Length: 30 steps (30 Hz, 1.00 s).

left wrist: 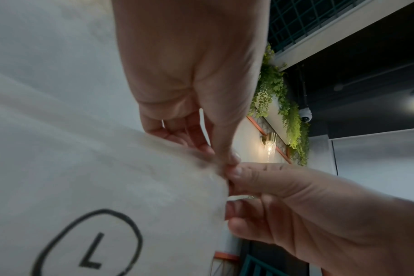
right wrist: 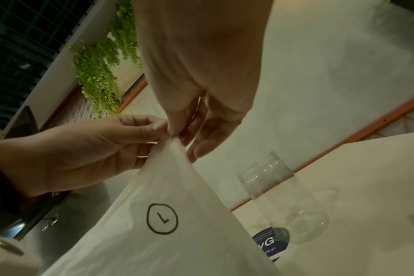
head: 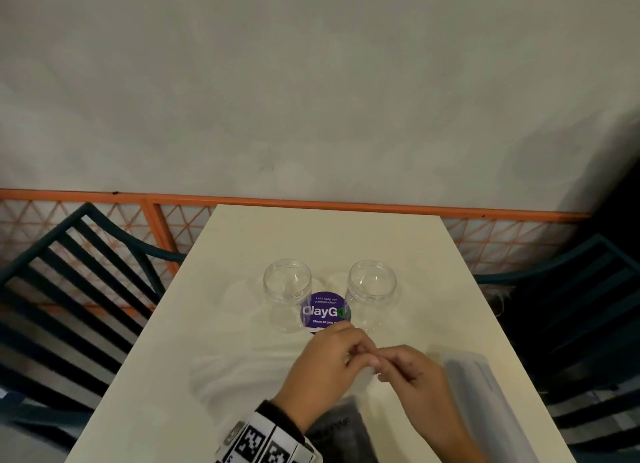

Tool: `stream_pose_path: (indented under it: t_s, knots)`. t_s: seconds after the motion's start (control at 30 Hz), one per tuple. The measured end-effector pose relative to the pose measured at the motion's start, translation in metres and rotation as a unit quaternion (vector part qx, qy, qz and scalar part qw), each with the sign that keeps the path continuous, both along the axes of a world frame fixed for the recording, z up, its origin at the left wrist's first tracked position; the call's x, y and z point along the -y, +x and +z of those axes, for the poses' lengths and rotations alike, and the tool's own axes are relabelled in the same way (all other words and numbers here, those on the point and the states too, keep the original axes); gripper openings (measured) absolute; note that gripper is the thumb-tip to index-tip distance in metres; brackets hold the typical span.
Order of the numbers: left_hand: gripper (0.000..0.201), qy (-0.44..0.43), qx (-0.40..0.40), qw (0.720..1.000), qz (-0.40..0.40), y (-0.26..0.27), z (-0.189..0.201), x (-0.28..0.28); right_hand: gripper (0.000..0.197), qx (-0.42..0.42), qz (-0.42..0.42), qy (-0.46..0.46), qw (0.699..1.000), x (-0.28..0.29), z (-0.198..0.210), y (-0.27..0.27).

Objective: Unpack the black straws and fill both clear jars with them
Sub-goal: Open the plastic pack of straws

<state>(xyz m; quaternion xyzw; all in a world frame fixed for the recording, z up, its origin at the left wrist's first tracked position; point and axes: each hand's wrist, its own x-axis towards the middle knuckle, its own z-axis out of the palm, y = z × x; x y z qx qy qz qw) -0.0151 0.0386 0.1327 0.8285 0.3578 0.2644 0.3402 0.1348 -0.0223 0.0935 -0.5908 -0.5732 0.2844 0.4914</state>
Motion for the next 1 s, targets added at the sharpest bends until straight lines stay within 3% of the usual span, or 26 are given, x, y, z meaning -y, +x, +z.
stream_pose_path:
  t_s: [0.03, 0.1, 0.3, 0.43, 0.6, 0.7, 0.83, 1.0]
  knots:
    - [0.013, -0.017, 0.001, 1.0, 0.008, -0.001, -0.002, -0.001, 0.002, -0.02, -0.019, 0.003, 1.0, 0.001, 0.0, 0.0]
    - [0.011, -0.033, 0.003, 0.999, 0.02, -0.004, -0.005, -0.001, 0.013, -0.001, -0.02, 0.01, 1.0, 0.001, -0.001, -0.002]
    - [0.017, 0.098, -0.091, 0.99, 0.036, -0.021, -0.008, -0.006, 0.01, 0.031, -0.045, 0.038, 0.998, 0.002, 0.007, -0.002]
    - [0.029, 0.113, -0.119, 0.985, 0.061, -0.049, -0.011, -0.007, 0.015, 0.031, -0.068, 0.045, 0.996, 0.0, 0.004, 0.01]
    - [0.022, 0.113, -0.142, 0.976, 0.122, -0.092, -0.014, -0.013, 0.032, -0.071, -0.068, -0.008, 0.995, 0.0, -0.002, 0.017]
    - [0.015, 0.095, -0.154, 0.972, 0.15, -0.121, -0.011, -0.016, 0.022, -0.122, -0.073, -0.01, 0.99, 0.001, 0.003, 0.024]
    - [0.019, 0.039, -0.123, 0.972, 0.198, -0.145, -0.011, -0.016, 0.018, -0.107, -0.078, -0.001, 0.991, 0.0, 0.007, 0.03]
    - [0.013, -0.03, -0.04, 0.974, 0.22, -0.13, -0.006, -0.012, 0.013, -0.139, -0.068, -0.035, 0.987, -0.001, 0.011, 0.018]
